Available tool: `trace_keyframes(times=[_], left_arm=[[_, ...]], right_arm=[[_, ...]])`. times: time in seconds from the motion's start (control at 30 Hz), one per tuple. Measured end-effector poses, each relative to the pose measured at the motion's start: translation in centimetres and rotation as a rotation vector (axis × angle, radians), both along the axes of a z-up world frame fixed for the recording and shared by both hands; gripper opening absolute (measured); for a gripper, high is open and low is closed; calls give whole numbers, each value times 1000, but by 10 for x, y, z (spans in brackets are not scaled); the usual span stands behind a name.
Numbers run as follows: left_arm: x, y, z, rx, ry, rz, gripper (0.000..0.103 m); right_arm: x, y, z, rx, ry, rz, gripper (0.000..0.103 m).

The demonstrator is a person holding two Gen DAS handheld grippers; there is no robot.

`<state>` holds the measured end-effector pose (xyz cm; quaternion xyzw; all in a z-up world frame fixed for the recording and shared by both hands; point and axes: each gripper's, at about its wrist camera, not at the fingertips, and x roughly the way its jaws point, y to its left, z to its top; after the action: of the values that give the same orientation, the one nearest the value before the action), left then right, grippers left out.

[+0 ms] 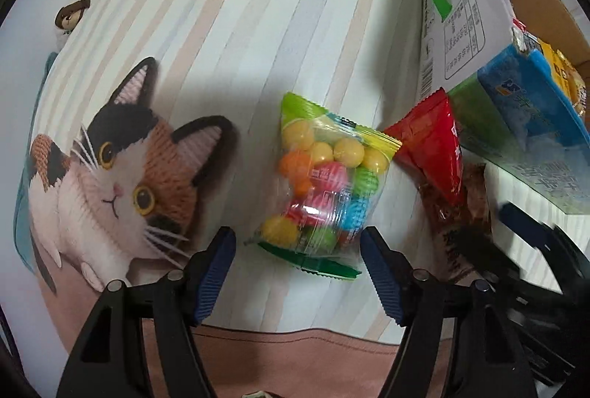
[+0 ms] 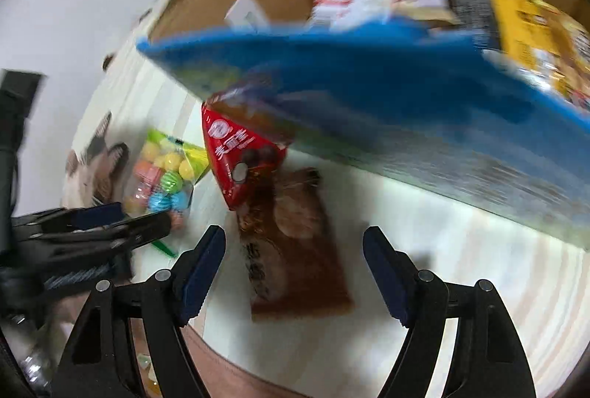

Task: Organize snacks
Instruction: 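Lower both tools toward the candy bag and brown cookie pack, then grasp the candy bag with left tool while right tool grasps brown cookie pack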

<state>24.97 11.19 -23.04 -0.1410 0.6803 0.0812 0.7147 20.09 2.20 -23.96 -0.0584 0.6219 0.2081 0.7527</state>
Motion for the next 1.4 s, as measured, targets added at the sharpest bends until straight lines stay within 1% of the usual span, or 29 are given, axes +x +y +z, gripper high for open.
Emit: trace_keyframes(times=[0.03,0.1,0.17,0.23,0.27,0.33,0.4,0.47,0.53,0.57,0.6,0.63,0.67,0.7,0.73,0.77,0.8,0.83,0.87,0.9,0.93,0.97,1.03,1.07,1.1,1.2,1.3,1.4], left_arm=[[-5,3,1,12,6,-2,67],[-3,12,3,43,6,-21,68],[-6,13,4,36,9,-42,68],[-6,9,12,56,2,-76,68],[-3,20,18,67,-2,-91,68],[-10,17,31,106,-23,-135,68],[-14,13,41,125,-36,-172,68],[-10,7,48,135,-42,-203,68],[-3,-2,51,163,-41,-247,68],[7,-13,52,173,-36,-271,68],[12,-17,49,180,-22,-294,68],[32,-30,37,187,-6,-312,68],[37,-34,30,190,14,-331,69],[38,-42,20,195,35,-340,69],[37,-45,2,200,58,-345,69],[40,-45,-3,191,72,-350,68],[42,-44,-5,169,72,-346,68],[42,-42,-6,153,67,-331,68],[42,-38,-6,132,53,-297,67],[39,-35,-5,116,44,-270,62],[36,-27,-6,102,36,-249,60],[30,-24,-5,99,33,-230,60],[16,-24,-4,102,27,-203,59],[5,-24,-4,106,25,-193,59],[-7,-25,-3,108,20,-177,58],[-37,-32,-7,94,27,-143,57],[-61,-35,-15,58,51,-125,57],[-74,-40,-21,61,51,-126,57]], right_arm=[[1,4,-5,-5,10,10,79],[4,13,-12,-39,13,19,79],[5,22,-16,-63,7,33,78],[0,26,-17,-101,-14,58,68],[-6,27,-17,-134,-27,75,61],[-15,20,-15,-155,-32,82,60],[-21,10,-16,-159,-19,61,60],[-26,-7,-14,-159,-1,22,60],[-32,-23,-12,-158,19,-13,60],[-35,-32,-12,-151,35,-36,60],[-37,-40,-12,-140,54,-53,60],[-39,-46,-13,-130,79,-72,60],[-39,-53,-13,-124,95,-85,61],[-37,-55,-14,-110,121,-102,65],[-34,-56,-14,-97,135,-115,70],[-31,-57,-13,-85,141,-127,79],[-29,-56,-12,-81,135,-131,83],[-27,-56,-13,-81,131,-130,83],[-20,-54,-11,-96,130,-129,83],[-16,-52,-13,-113,131,-126,83],[-13,-51,-15,-129,128,-121,83],[-9,-67,-16,-147,113,-122,82],[-12,-64,-18,-177,76,-126,74],[-21,-54,-22,-195,55,-119,66],[-25,-55,-21,-193,48,-118,61],[-43,-65,-19,-173,65,-119,59],[-66,-75,-19,-151,100,-121,59],[-84,-81,-21,-127,141,-129,59]])
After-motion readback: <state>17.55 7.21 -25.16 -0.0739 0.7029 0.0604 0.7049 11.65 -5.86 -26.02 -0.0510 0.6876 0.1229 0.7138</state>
